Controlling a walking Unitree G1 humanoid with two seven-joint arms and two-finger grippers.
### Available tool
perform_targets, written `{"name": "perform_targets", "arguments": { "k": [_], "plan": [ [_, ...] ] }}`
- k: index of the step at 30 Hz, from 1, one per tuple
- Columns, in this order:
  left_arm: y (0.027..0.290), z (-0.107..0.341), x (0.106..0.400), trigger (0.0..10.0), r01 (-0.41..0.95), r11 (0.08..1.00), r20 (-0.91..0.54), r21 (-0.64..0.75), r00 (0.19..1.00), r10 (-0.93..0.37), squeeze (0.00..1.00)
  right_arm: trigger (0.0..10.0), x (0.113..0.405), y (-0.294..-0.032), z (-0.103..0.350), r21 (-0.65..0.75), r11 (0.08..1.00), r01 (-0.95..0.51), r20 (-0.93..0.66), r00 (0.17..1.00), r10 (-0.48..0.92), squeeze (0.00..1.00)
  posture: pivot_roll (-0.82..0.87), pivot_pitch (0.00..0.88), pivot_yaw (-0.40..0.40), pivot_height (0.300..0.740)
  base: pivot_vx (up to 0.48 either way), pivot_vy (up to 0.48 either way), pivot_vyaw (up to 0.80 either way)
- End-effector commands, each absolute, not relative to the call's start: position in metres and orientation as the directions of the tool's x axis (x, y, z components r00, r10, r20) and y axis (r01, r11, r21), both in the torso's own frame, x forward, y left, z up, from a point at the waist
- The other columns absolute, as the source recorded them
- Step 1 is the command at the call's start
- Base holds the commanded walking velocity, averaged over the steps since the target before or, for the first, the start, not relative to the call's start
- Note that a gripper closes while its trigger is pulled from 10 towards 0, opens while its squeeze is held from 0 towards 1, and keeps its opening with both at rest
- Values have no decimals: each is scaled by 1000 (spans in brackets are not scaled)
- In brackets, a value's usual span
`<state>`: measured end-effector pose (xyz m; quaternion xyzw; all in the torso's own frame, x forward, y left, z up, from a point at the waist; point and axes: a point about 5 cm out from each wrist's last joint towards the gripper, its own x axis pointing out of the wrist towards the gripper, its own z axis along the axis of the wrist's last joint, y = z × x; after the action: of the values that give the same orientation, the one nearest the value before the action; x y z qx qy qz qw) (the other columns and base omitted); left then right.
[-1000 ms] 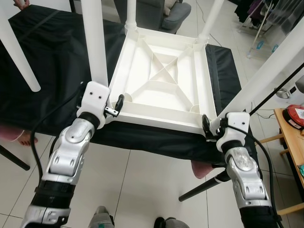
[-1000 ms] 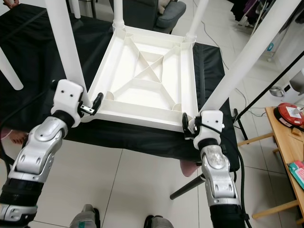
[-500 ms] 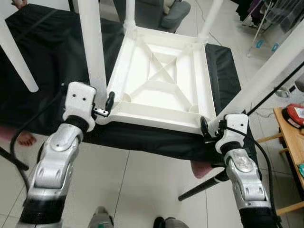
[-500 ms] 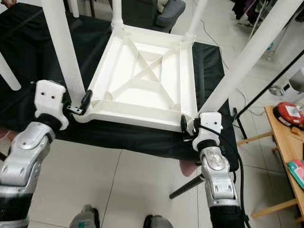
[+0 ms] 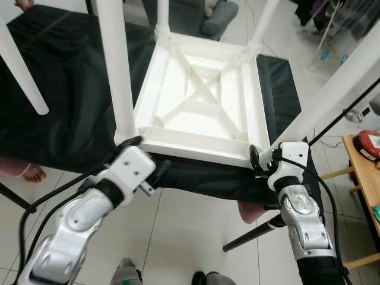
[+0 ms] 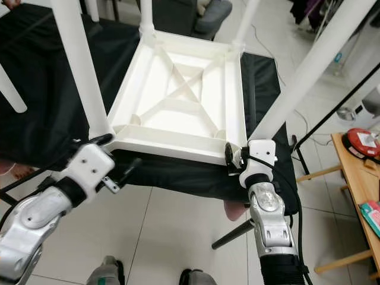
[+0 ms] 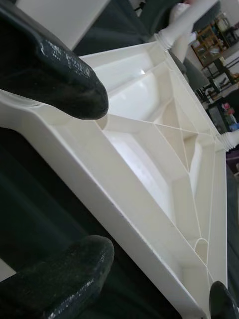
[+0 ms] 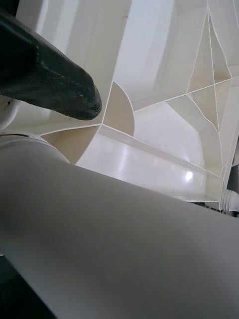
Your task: Building children table
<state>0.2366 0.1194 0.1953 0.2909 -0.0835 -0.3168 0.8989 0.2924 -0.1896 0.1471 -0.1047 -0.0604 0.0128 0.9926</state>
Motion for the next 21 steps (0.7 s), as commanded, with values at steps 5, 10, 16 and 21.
{"name": "perform_targets", "arguments": {
  "k": [5, 10, 16, 21],
  "plan": [
    [87, 198, 279, 10000, 605, 555, -155, 571, 743, -651, 0, 10000, 283, -198, 141, -230, 973, -4, 102, 994, 29, 0, 213, 134, -101, 740, 0, 0, 0],
    [70, 198, 294, 10000, 712, 456, -237, 534, 644, -728, 0, 10000, 278, -192, 141, -216, 975, -48, 106, 992, 73, 1000, 195, 132, -90, 740, 0, 0, 0],
    [50, 196, 294, 10000, 859, 288, -331, 424, 443, -833, 0, 10000, 272, -183, 143, -207, 973, -105, 108, 986, 129, 0, 175, 128, -74, 740, 0, 0, 0],
    [39, 196, 294, 10000, 893, 221, -357, 393, 370, -858, 0, 10000, 269, -191, 138, -200, 978, -61, 93, 992, 81, 0, 172, 127, -69, 740, 0, 0, 0]
  ]
}}
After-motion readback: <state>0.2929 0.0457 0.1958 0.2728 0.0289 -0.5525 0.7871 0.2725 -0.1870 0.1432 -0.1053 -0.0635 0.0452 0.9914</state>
